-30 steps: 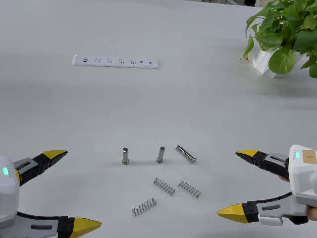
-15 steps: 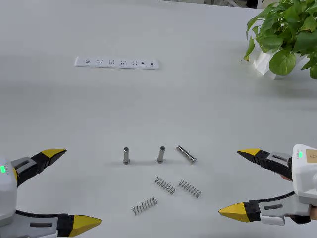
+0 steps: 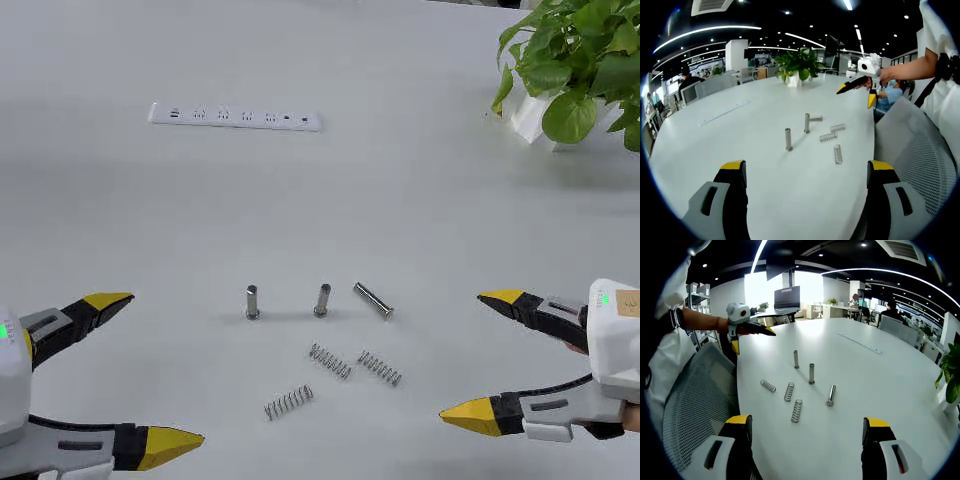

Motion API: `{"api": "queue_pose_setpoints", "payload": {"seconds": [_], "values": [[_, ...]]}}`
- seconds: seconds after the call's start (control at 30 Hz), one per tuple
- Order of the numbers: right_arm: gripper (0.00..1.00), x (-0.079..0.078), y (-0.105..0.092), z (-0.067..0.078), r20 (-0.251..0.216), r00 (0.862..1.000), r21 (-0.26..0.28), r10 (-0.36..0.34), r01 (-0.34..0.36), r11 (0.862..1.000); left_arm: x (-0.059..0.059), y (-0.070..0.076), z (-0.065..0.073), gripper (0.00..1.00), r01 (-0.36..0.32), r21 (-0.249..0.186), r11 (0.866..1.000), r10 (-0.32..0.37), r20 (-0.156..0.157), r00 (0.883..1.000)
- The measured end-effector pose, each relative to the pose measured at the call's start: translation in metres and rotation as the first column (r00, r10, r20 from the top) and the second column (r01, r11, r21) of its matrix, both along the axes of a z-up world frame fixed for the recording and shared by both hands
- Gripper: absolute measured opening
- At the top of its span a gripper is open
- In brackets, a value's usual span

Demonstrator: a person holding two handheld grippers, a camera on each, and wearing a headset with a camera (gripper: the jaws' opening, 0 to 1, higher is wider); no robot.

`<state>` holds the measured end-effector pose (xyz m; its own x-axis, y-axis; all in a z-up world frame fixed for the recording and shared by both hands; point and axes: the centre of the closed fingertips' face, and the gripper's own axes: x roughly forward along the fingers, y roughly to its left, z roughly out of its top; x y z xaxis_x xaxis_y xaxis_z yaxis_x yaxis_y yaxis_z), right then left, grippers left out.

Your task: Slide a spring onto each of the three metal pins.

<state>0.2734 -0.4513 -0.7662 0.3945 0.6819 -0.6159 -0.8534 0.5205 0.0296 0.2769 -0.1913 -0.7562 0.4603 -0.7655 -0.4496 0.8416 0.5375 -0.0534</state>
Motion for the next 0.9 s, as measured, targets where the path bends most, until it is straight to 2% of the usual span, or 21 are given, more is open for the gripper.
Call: {"api": "queue_pose_setpoints", "payload": {"seconds": [0.6, 0.83, 0.87, 0.9], "values": [[0.88, 0.014, 0.009, 0.009, 0.000, 1.000, -0.006, 0.021, -0.021, 1.000, -0.001, 0.000, 0.000, 0.99, -0.004, -0.030, 1.000, 0.004, -0.005, 1.000], [0.83, 0.027, 0.019, 0.020, 0.007, 1.000, 0.002, 0.014, -0.014, 1.000, -0.001, 0.000, 0.000, 0.99, -0.006, -0.038, 0.999, 0.006, -0.008, 1.000], [0.82, 0.029, 0.021, 0.021, 0.004, 1.000, 0.002, 0.012, -0.012, 1.000, -0.001, 0.000, 0.000, 0.99, -0.007, -0.041, 0.999, 0.006, -0.009, 1.000], [0.79, 0.031, 0.022, 0.022, -0.023, 1.000, 0.002, -0.002, 0.002, 1.000, -0.001, 0.000, 0.000, 0.99, -0.004, -0.045, 0.999, 0.004, -0.011, 1.000]]}}
